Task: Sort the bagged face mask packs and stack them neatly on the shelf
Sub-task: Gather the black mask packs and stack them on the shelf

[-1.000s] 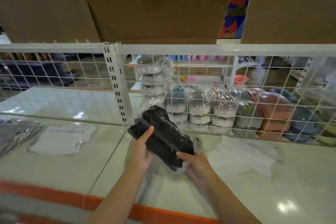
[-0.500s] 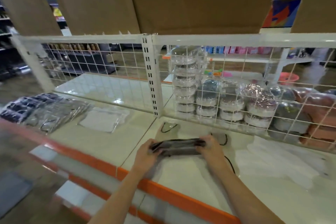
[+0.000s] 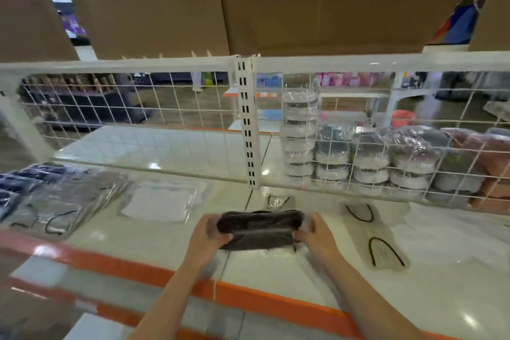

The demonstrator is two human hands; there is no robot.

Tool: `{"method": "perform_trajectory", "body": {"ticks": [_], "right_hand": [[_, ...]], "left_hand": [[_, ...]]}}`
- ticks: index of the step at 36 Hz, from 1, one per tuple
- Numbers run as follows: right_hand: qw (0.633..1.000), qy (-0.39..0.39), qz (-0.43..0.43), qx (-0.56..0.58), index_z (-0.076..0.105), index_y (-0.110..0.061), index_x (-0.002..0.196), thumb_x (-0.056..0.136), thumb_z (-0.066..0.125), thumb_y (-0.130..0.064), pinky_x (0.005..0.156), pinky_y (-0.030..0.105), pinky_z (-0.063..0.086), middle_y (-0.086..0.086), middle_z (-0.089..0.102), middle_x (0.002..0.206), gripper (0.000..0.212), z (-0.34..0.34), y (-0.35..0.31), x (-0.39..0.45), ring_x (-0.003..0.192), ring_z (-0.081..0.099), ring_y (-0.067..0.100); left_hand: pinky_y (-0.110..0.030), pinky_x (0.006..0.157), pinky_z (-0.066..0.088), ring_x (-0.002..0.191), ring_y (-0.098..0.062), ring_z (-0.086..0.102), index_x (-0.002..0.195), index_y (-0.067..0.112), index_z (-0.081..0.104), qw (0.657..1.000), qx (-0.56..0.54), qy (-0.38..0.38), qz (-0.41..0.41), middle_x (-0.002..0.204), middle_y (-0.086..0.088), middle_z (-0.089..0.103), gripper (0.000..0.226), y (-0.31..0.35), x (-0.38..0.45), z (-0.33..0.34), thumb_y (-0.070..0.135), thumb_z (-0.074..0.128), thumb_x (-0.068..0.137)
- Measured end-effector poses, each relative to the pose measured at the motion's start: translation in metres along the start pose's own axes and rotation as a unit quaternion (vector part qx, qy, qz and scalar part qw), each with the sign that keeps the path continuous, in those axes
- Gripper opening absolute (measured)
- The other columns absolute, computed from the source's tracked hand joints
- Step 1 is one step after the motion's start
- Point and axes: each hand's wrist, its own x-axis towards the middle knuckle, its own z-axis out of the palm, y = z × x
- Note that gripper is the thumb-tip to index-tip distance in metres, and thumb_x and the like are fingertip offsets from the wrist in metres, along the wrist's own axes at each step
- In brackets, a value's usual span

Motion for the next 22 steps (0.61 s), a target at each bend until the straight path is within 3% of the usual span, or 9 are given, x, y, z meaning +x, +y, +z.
{"method": "perform_trajectory", "body": {"ticks": [2, 4, 6, 10, 12, 14, 16, 19, 22], "right_hand": [[0.999, 0.016, 0.01, 0.037, 0.053, -0.013, 0.093, 0.079, 0.062, 0.004, 0.064, 0.012, 0.043, -0.003, 0.055, 0.087, 0.024, 0.012, -0.002, -0.001, 0.082, 0.055, 0.015], [0.995, 0.032, 0.019, 0.093, 0.056, -0.017, 0.093, 0.079, 0.06, 0.006, 0.067, 0.022, 0.049, 0.002, 0.061, 0.092, 0.028, 0.026, -0.013, 0.0, 0.085, 0.059, 0.018], [0.994, 0.056, 0.011, 0.088, 0.056, -0.012, 0.098, 0.081, 0.06, 0.005, 0.057, 0.014, 0.045, 0.0, 0.059, 0.088, 0.025, 0.039, -0.029, 0.005, 0.079, 0.057, 0.013], [0.991, 0.092, -0.039, 0.095, 0.057, -0.01, 0.097, 0.078, 0.064, 0.005, 0.074, 0.028, 0.047, 0.008, 0.06, 0.097, 0.025, 0.066, -0.041, 0.01, 0.09, 0.058, 0.021], [0.989, 0.086, -0.031, 0.115, 0.057, -0.012, 0.1, 0.078, 0.061, 0.009, 0.068, 0.017, 0.044, 0.004, 0.056, 0.099, 0.03, 0.078, -0.034, 0.005, 0.088, 0.054, 0.008], [0.987, 0.096, 0.011, 0.128, 0.056, -0.011, 0.11, 0.077, 0.062, 0.01, 0.065, 0.016, 0.045, 0.002, 0.056, 0.098, 0.039, 0.088, -0.019, 0.001, 0.086, 0.055, 0.009], [0.985, 0.114, 0.049, 0.12, 0.052, -0.007, 0.113, 0.077, 0.059, 0.014, 0.06, 0.02, 0.047, 0.007, 0.056, 0.093, 0.043, 0.094, -0.008, -0.001, 0.078, 0.056, 0.017], [0.986, 0.076, 0.078, 0.125, 0.055, -0.006, 0.103, 0.081, 0.045, 0.019, 0.045, 0.023, 0.039, 0.011, 0.054, 0.078, 0.034, 0.096, -0.009, 0.002, 0.06, 0.049, 0.018], [0.996, 0.073, 0.04, 0.039, 0.062, -0.013, 0.095, 0.082, 0.059, -0.002, 0.05, 0.033, 0.042, 0.01, 0.057, 0.071, 0.017, 0.097, -0.024, 0.016, 0.061, 0.053, 0.025]], "left_hand": [[-0.012, 0.069, 0.046, 0.093, -0.024, 0.06, 0.083, 0.019, 0.049, 1.0, 0.012, -0.013, 0.009, 0.087, 0.001, 0.06, 0.035, -0.009, 0.002, -0.003, -0.009, 0.069, 0.074], [-0.006, 0.067, 0.044, 0.086, -0.009, 0.06, 0.085, 0.025, 0.05, 0.998, 0.019, -0.013, 0.058, 0.087, 0.006, 0.058, 0.035, -0.008, 0.005, -0.006, -0.007, 0.063, 0.081], [-0.006, 0.068, 0.045, 0.084, -0.003, 0.059, 0.088, 0.026, 0.051, 0.996, -0.006, -0.009, 0.084, 0.088, 0.007, 0.058, 0.036, 0.002, 0.011, -0.017, -0.008, 0.061, 0.083], [-0.006, 0.07, 0.04, 0.086, 0.001, 0.053, 0.1, 0.019, 0.05, 0.992, -0.022, 0.017, 0.125, 0.092, 0.009, 0.056, 0.035, 0.008, 0.032, -0.051, -0.009, 0.06, 0.083], [-0.002, 0.069, 0.04, 0.083, 0.003, 0.053, 0.106, 0.011, 0.044, 0.993, -0.017, -0.003, 0.121, 0.093, 0.012, 0.052, 0.036, 0.003, 0.036, -0.064, -0.008, 0.063, 0.082], [-0.004, 0.065, 0.043, 0.079, 0.001, 0.053, 0.107, 0.009, 0.041, 0.995, -0.003, -0.057, 0.086, 0.09, 0.011, 0.051, 0.038, -0.011, 0.035, -0.071, -0.006, 0.066, 0.081], [-0.013, 0.062, 0.045, 0.073, -0.004, 0.053, 0.104, 0.021, 0.044, 0.994, 0.017, -0.093, 0.054, 0.087, 0.007, 0.056, 0.042, -0.028, 0.035, -0.072, 0.003, 0.072, 0.078], [-0.026, 0.063, 0.042, 0.069, -0.017, 0.052, 0.086, 0.035, 0.051, 0.993, 0.038, -0.102, 0.039, 0.078, 0.007, 0.06, 0.031, -0.045, 0.041, -0.072, 0.015, 0.071, 0.074], [-0.03, 0.068, 0.044, 0.075, -0.014, 0.055, 0.08, 0.028, 0.055, 0.996, 0.018, -0.08, 0.031, 0.077, 0.008, 0.06, 0.018, -0.038, 0.046, -0.075, 0.016, 0.067, 0.074]]}}
